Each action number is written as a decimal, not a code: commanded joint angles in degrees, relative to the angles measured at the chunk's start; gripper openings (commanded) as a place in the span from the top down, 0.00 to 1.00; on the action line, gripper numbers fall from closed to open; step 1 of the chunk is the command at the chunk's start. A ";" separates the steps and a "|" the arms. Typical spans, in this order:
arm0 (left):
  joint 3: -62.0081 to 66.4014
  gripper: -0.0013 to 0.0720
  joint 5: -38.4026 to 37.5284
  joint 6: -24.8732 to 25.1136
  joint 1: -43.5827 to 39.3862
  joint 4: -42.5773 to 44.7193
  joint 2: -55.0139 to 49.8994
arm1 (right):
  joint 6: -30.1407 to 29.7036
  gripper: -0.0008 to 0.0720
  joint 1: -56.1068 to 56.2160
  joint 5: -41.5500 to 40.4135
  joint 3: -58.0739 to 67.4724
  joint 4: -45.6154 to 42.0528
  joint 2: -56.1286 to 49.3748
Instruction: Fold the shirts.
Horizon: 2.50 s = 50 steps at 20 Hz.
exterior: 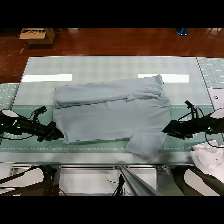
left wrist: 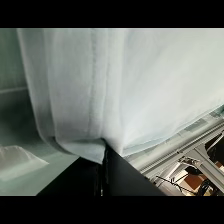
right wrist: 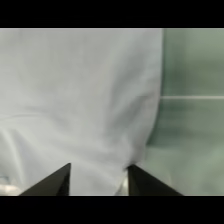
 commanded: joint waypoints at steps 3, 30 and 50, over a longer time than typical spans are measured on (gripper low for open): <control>0.37 0.95 0.33 2.05 0.00 -0.39 -0.02 | 6.75 0.70 7.89 -6.32 -1.22 -0.68 0.07; 28.87 0.95 24.37 3.10 -3.10 -21.62 -6.75 | -2.14 0.95 14.01 -39.15 33.11 22.25 -22.60; 33.35 0.31 5.11 7.48 -2.01 -21.77 -13.62 | 6.82 0.16 0.94 -16.37 35.93 -0.26 -26.88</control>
